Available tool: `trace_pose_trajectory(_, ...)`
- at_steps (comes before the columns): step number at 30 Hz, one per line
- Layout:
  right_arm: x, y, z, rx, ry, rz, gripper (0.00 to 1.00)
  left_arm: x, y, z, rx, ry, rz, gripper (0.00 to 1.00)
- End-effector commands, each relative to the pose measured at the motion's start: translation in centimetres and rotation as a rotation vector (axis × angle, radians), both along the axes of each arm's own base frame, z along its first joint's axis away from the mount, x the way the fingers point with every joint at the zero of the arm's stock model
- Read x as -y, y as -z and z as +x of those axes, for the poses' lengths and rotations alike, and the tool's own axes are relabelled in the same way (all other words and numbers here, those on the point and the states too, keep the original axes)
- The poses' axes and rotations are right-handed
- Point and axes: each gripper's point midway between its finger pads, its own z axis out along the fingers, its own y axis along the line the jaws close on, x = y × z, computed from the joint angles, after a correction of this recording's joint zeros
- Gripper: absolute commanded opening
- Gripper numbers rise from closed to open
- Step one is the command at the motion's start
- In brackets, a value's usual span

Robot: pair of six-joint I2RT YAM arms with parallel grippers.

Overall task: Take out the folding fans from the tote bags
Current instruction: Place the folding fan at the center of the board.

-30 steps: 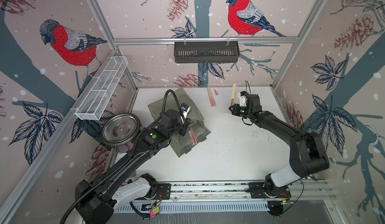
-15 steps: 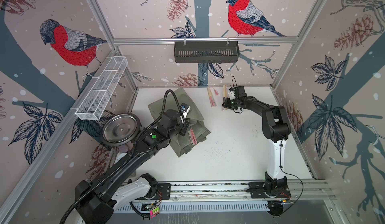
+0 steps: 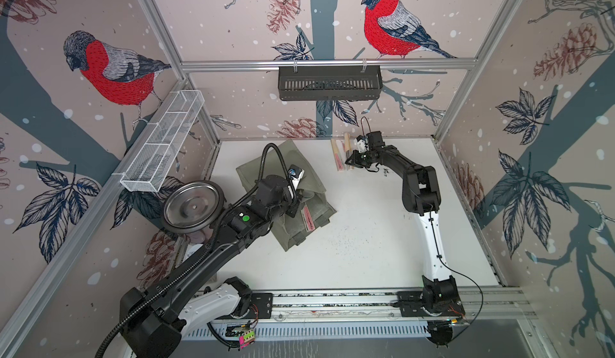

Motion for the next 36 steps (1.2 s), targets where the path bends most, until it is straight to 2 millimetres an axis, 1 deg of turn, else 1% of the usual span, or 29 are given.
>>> trace_pose_trajectory(1,-0.9,1.4,-1.3,-0.066,-0.035,0.037,0.13,0.6,-0.8,0.2,0.031,0.019,-0.02,0.0)
trace_pose_trajectory(5,-1.3,2.0,-1.3,-0.084,-0.034,0.063,0.14,0.5,-0.8,0.3,0.032,0.018,-0.019,0.0)
trace_pose_trajectory(12,-1.6,2.2,-1.3,-0.125,-0.01,0.131,0.17,0.6,-0.6,0.3,0.027,0.019,-0.016,0.0)
trace_pose_trajectory(15,-1.4,2.2,-1.0,-0.134,0.015,0.139,0.23,0.6,-0.6,0.3,0.026,0.021,-0.017,0.0)
trace_pose_trajectory(18,-1.4,2.5,-0.9,-0.145,0.032,0.147,0.25,0.6,-0.6,0.2,0.026,0.024,-0.016,0.0)
trace_pose_trajectory(22,-1.0,2.3,-0.7,-0.146,0.038,0.131,0.35,0.6,-0.6,0.3,0.026,0.023,-0.017,0.0)
trace_pose_trajectory(25,-0.3,1.5,-0.7,-0.123,0.057,0.103,0.41,0.6,-0.6,0.2,0.024,0.023,-0.016,0.0)
trace_pose_trajectory(28,0.2,0.2,-0.5,-0.09,0.071,0.08,0.46,0.6,-0.6,0.3,0.029,0.019,-0.015,0.0)
trace_pose_trajectory(31,1.3,-1.1,-0.2,-0.049,0.106,0.014,0.5,0.5,-0.6,0.3,0.028,0.018,-0.014,0.0)
trace_pose_trajectory(33,1.9,-2.3,0.0,0.0,0.133,-0.007,0.52,0.5,-0.6,0.3,0.029,0.016,-0.013,0.0)
trace_pose_trajectory(36,2.0,-3.7,-0.1,0.021,0.132,-0.008,0.52,0.5,-0.6,0.3,0.03,0.015,-0.013,0.0)
